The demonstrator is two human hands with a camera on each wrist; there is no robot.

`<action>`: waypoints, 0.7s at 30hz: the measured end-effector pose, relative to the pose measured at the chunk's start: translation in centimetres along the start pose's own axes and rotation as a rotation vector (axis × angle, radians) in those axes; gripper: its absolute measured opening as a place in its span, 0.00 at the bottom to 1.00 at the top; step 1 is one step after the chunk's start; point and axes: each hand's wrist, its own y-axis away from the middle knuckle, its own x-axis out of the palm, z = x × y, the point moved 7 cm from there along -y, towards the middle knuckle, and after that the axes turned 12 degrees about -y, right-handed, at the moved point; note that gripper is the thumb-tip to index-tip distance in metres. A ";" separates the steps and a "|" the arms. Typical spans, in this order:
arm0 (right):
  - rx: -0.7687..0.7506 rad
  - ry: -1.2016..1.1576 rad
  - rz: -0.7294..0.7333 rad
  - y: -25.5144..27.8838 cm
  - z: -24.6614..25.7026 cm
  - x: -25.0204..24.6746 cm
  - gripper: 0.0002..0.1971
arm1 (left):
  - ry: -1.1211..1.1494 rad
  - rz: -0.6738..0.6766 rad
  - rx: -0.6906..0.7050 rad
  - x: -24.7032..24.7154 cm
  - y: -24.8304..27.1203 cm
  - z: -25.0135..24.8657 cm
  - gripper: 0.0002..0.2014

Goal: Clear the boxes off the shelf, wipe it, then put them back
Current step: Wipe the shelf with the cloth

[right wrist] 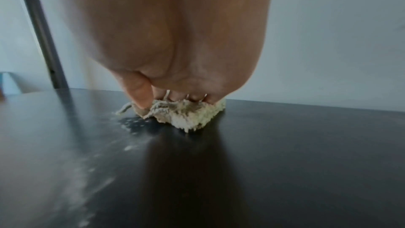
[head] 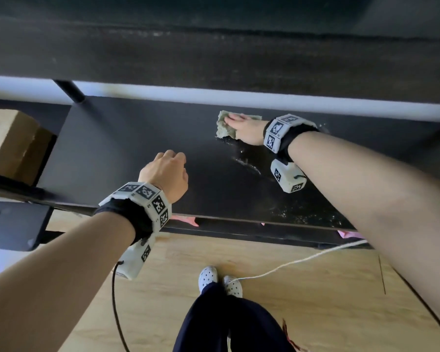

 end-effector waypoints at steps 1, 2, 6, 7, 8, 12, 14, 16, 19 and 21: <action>0.029 -0.013 -0.028 0.0 -1.2 -0.6 0.29 | -0.001 -0.001 0.006 -0.1 0.0 -0.4 0.16; 0.072 -0.018 -0.071 0.2 -2.8 -1.3 0.29 | -0.002 -0.002 0.010 -0.1 0.0 -0.7 0.16; 0.211 -0.030 -0.206 3.4 -7.5 -3.3 0.28 | -0.002 -0.004 0.020 0.0 0.2 -1.3 0.16; 0.225 -0.046 -0.198 4.1 -7.5 -3.2 0.28 | -0.001 -0.002 0.021 0.1 0.3 -1.3 0.16; 0.226 -0.063 -0.183 4.5 -7.1 -3.1 0.28 | 0.002 -0.001 0.017 0.0 0.5 -1.2 0.16; 0.081 -0.054 -0.123 3.0 -1.1 -1.7 0.27 | 0.003 -0.012 -0.030 -0.4 1.0 0.3 0.16; -0.027 0.037 -0.020 1.9 3.3 0.6 0.27 | -0.006 -0.011 -0.055 -0.4 1.2 1.1 0.16; -0.121 0.097 0.073 1.3 6.5 3.2 0.28 | -0.006 -0.008 -0.077 -0.2 1.5 1.7 0.15; -0.178 0.111 0.085 0.5 6.3 3.1 0.31 | 0.006 -0.007 -0.082 0.3 1.9 1.9 0.16; -0.109 0.095 0.030 0.5 3.4 0.8 0.30 | 0.016 -0.018 -0.070 0.6 2.1 1.6 0.16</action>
